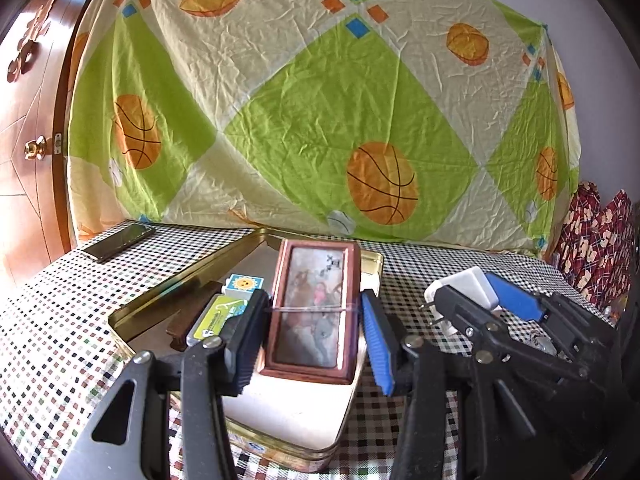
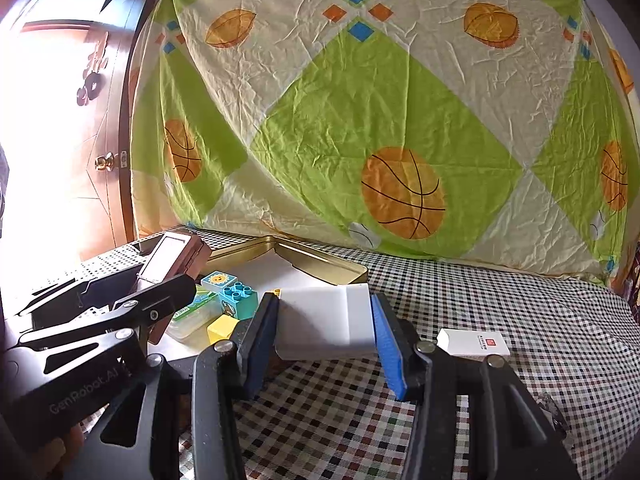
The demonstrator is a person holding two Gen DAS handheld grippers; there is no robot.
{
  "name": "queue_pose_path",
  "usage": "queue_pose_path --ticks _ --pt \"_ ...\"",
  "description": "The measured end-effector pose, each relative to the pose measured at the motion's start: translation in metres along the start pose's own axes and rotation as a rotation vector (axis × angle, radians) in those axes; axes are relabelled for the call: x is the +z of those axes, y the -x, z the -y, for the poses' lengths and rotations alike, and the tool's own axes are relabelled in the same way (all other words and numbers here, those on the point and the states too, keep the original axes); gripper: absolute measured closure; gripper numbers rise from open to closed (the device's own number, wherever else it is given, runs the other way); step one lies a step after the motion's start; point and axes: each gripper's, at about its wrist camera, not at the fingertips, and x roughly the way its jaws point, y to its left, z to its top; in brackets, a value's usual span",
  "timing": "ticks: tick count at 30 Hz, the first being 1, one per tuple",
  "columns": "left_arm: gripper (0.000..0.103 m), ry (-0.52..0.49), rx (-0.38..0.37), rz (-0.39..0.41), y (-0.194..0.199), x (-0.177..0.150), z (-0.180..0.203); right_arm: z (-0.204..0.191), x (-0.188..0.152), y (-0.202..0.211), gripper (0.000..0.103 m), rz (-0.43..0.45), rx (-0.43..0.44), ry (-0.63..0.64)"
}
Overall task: Organize rigid objects
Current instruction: 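Carry the picture frame with the left tool toward the tin while the right carries the eraser, then lower the frame into the tin and open the left tool while the right releases the eraser there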
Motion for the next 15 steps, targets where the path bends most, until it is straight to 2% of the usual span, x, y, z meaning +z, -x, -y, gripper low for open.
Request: queue_pose_path --ticks 15 --pt "0.057 0.028 0.037 -0.029 -0.006 0.004 -0.025 -0.021 0.005 -0.015 0.053 -0.027 0.029 0.032"
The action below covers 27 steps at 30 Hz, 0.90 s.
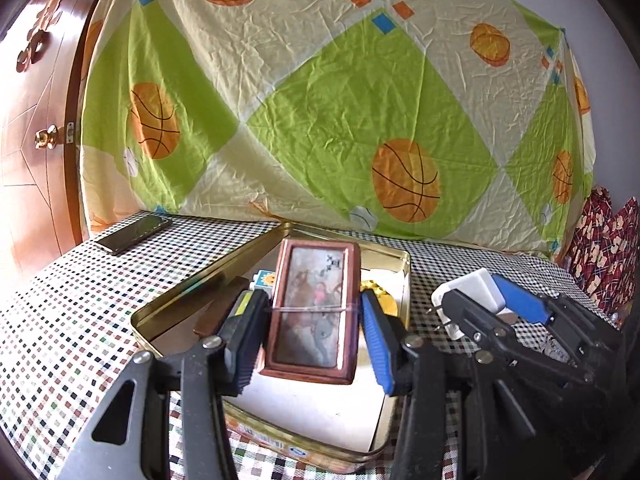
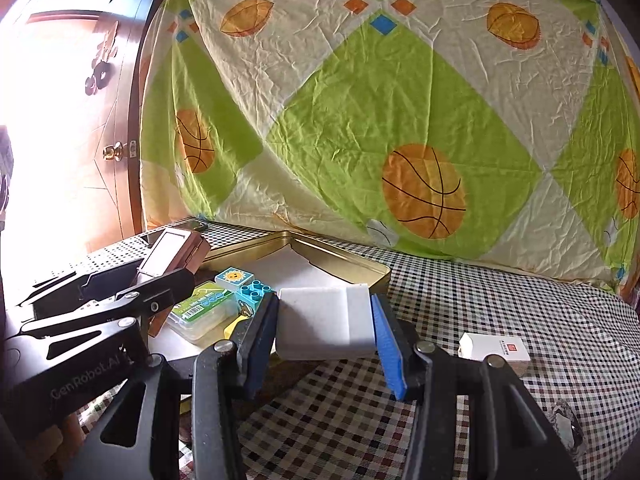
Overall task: Organize rigid objects
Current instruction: 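Lower the frame into the tin and open the left tool while the right releases the eraser there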
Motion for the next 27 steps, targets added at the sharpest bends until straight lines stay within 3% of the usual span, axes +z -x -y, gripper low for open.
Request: queue_pose_path --ticks 6,23,25,27 --pt "0.057 0.002 0.031 -0.011 -0.004 0.007 -0.015 -0.011 0.003 -0.011 0.053 -0.021 0.015 0.03" --pt "0.057 -0.022 0.093 -0.188 -0.051 0.008 -0.047 -0.043 0.014 -0.065 0.053 -0.156 0.125 0.073" --pt "0.056 -0.014 0.109 -0.182 -0.05 0.008 -0.049 -0.045 0.013 -0.067 0.05 -0.161 0.13 0.076" --pt "0.049 -0.006 0.124 -0.178 -0.049 0.008 -0.051 -0.043 0.013 -0.065 0.044 -0.152 0.115 0.072"
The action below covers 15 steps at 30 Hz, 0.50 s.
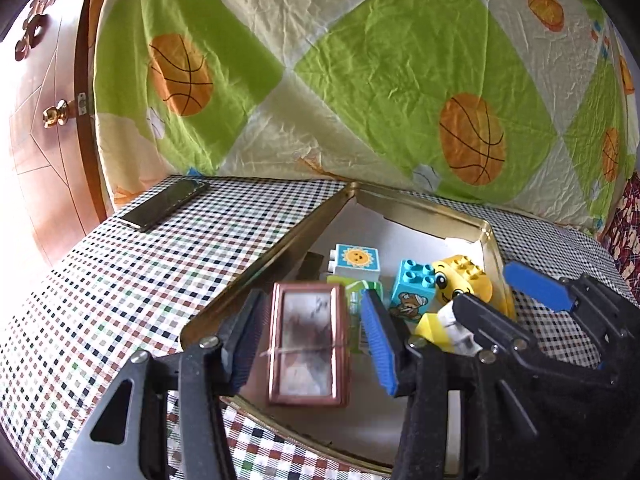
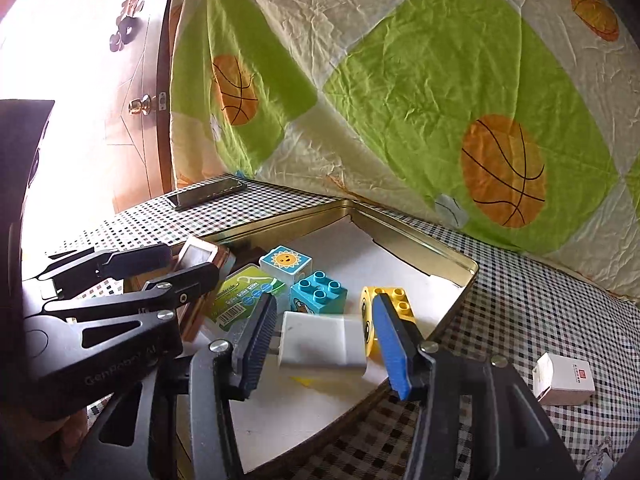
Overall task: Organize rigid objects
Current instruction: 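Lower the frame into the tin and open the left tool while the right releases the eraser there, then grasp the dark lace scrunchie with the right tool while the left moves to the white box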
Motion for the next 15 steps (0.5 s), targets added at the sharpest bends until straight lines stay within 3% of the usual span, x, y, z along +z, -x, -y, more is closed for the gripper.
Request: queue_pose_path --ticks 2,5,10,15 --pt "0.028 0.014 0.013 0.006 0.002 0.0 -0.003 0.005 -0.001 0.005 0.04 0.006 -0.007 -0.014" --pt "0.01 0.032 -0.006 0.028 0.01 -0.001 -0.002 0.015 -0.005 0.021 0.031 0.022 -0.019 -0.03" --pt "0.001 -0.006 -0.069 0.061 0.028 -0.002 0.025 0.04 -0.02 0.057 0.03 0.031 -0.096 0.005" --pt "0.001 -0.079 -0.166 0.057 0.039 -0.005 0.074 0.1 -0.037 0.094 0.03 0.023 -0.217 -0.045"
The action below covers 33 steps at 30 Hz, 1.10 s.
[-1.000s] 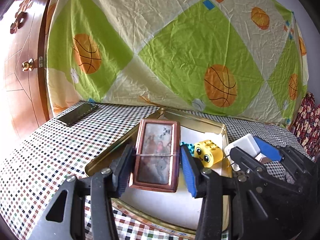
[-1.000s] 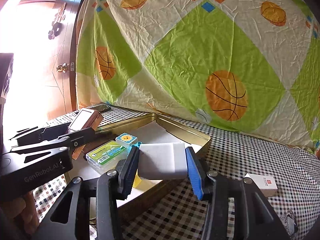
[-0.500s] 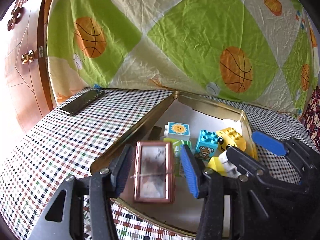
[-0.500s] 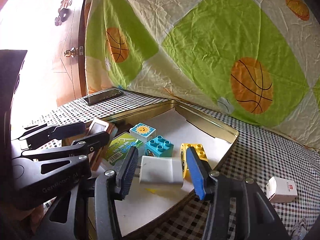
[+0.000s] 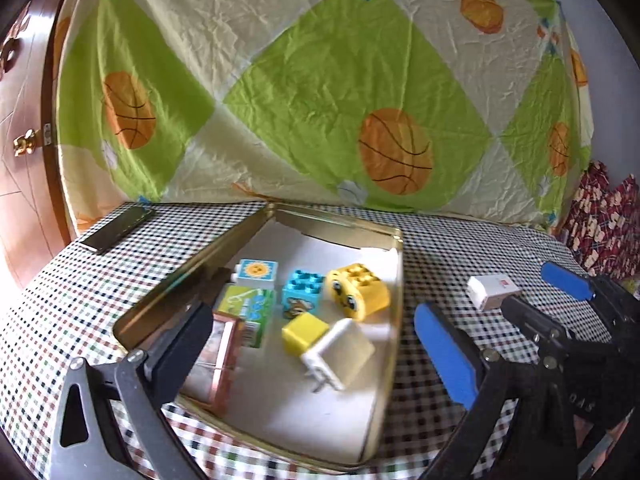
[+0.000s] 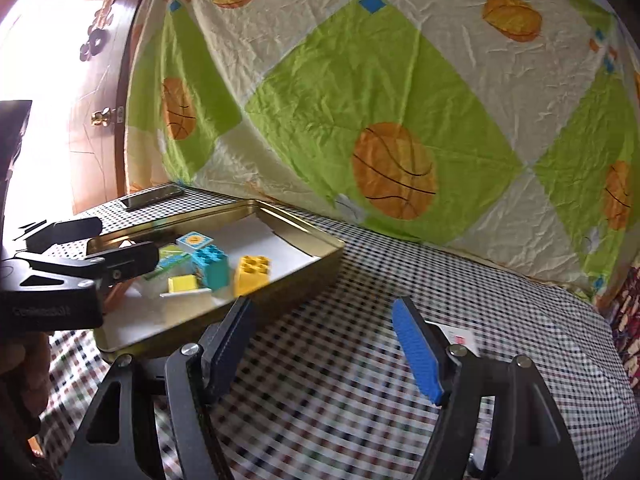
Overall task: Organize rigid objects
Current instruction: 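Grasp the dark lace scrunchie with the right tool while the left moves to the white box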
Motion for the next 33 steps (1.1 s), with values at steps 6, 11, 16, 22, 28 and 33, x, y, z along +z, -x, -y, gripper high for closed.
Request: queue_pose_path --ticks 6,11,16,22,28,33 --pt "0.001 -0.087 -0.105 -0.082 -0.018 -0.006 0.063 0.075 -0.022 0.006 0.03 -0.091 -0.1 -0.081" --pt "0.001 -0.154 -0.128 -0.119 -0.033 -0.009 0.106 0.108 -0.046 -0.001 0.03 -0.203 -0.077 -0.135" --pt "0.001 -0.171 -0.15 -0.193 -0.057 -0.005 0.13 0.126 -0.061 -0.012 0.03 -0.274 -0.016 -0.199" --pt "0.001 -0.225 -0.135 -0.226 -0.071 -0.003 0.154 0.129 -0.067 -0.028 0.057 -0.354 0.078 -0.232" --pt "0.001 -0.28 -0.12 -0.229 -0.077 0.001 0.171 0.13 -0.068 -0.025 0.059 -0.352 0.063 -0.221" --pt "0.001 -0.293 -0.123 -0.263 -0.091 0.001 0.184 0.154 -0.06 -0.027 0.059 -0.318 -0.015 -0.287"
